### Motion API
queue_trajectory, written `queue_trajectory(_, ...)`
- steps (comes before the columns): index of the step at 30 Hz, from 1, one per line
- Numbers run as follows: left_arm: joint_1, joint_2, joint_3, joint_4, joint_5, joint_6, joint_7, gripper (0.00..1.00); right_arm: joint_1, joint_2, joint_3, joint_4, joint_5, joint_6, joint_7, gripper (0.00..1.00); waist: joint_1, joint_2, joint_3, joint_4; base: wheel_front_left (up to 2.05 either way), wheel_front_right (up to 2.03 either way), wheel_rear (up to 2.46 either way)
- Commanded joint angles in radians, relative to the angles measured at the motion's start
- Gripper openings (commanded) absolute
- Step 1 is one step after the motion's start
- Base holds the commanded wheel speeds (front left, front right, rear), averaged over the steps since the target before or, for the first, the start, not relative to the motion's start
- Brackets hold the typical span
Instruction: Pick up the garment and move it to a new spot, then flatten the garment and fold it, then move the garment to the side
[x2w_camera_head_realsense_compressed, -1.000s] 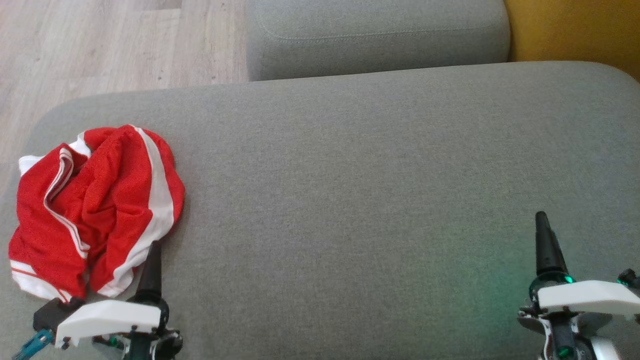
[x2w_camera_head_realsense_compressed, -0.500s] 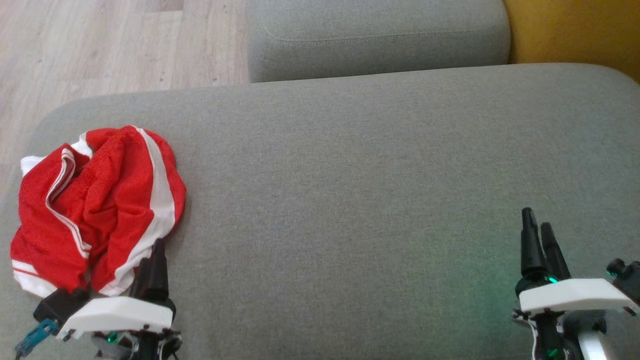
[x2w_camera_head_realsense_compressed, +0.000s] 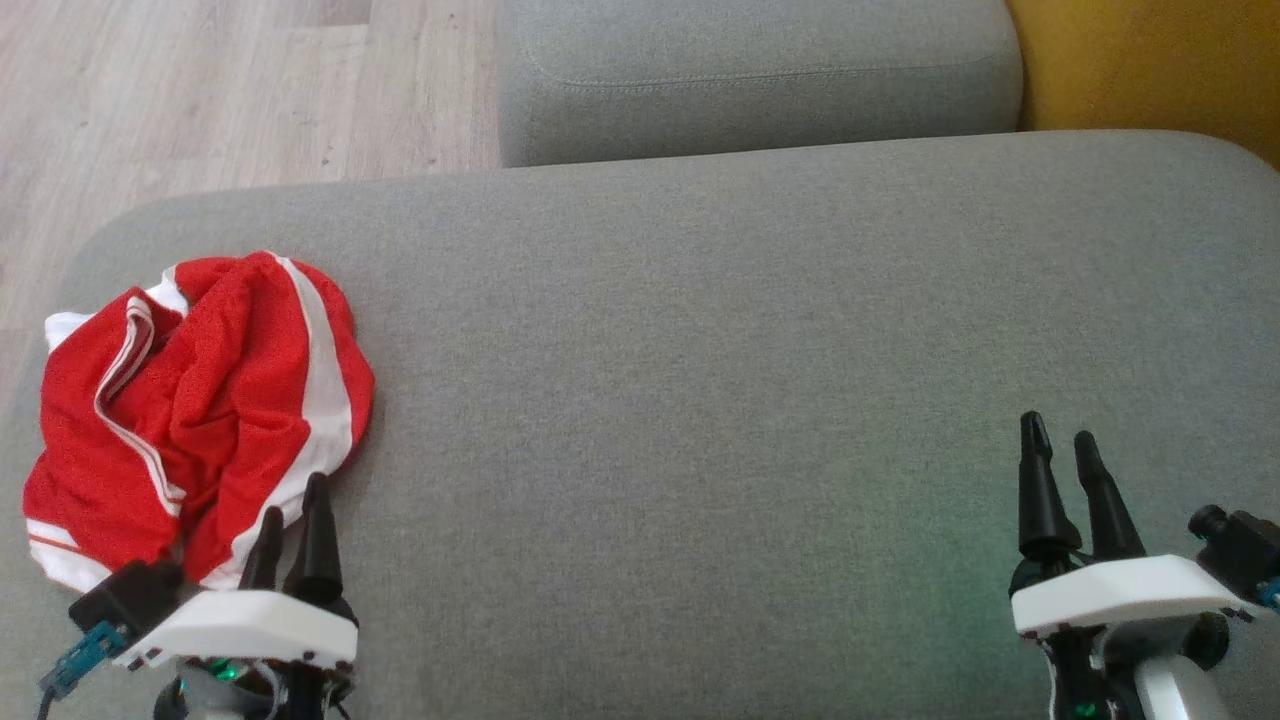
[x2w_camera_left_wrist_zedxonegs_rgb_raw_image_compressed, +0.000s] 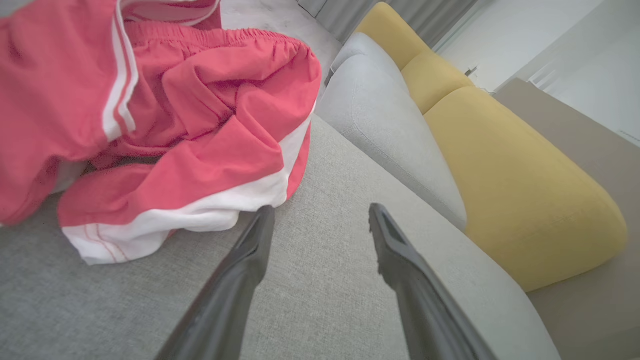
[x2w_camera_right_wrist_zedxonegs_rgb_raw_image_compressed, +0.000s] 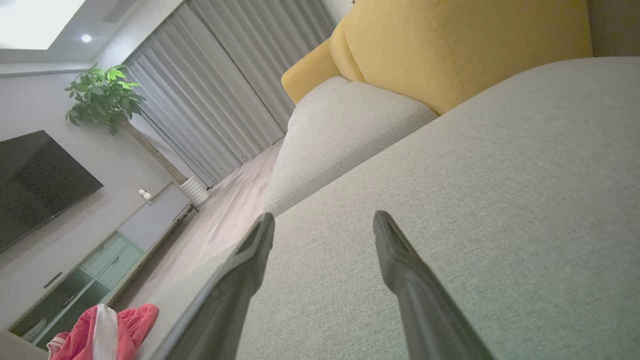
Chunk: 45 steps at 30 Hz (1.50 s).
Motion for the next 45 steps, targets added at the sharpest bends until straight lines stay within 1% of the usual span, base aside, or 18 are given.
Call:
queue_trajectory(1, -0.029, 0.022, 0.008, -0.038, 0.04, 0.009, -0.014, 1.0, -0.016, -0.003, 0.021, -0.045, -0.041, 0.005, -0.017, 1.0, 0.0, 0.0, 0.0, 0.0, 0.0, 0.0, 0.0)
queue_trajectory(15, -0.016, 0.036, -0.014, -0.077, 0.226, 0.025, -0.052, 1.0, -0.006, -0.004, 0.033, -0.053, -0.206, 0.006, -0.055, 1.0, 0.0, 0.0, -0.001, 0.002, 0.0, 0.0, 0.0)
queue_trajectory(27, 0.001, 0.042, -0.027, -0.079, 0.372, 0.041, -0.087, 1.0, -0.005, -0.004, 0.037, -0.06, -0.338, 0.006, -0.091, 1.0, 0.0, 0.0, -0.002, 0.01, 0.0, 0.0, 0.0)
queue_trajectory(45, 0.012, 0.052, -0.034, -0.078, 0.589, 0.06, -0.14, 1.0, -0.012, -0.004, 0.013, -0.055, -0.52, 0.007, -0.145, 1.0, 0.0, 0.0, -0.004, 0.018, 0.0, 0.0, 0.0)
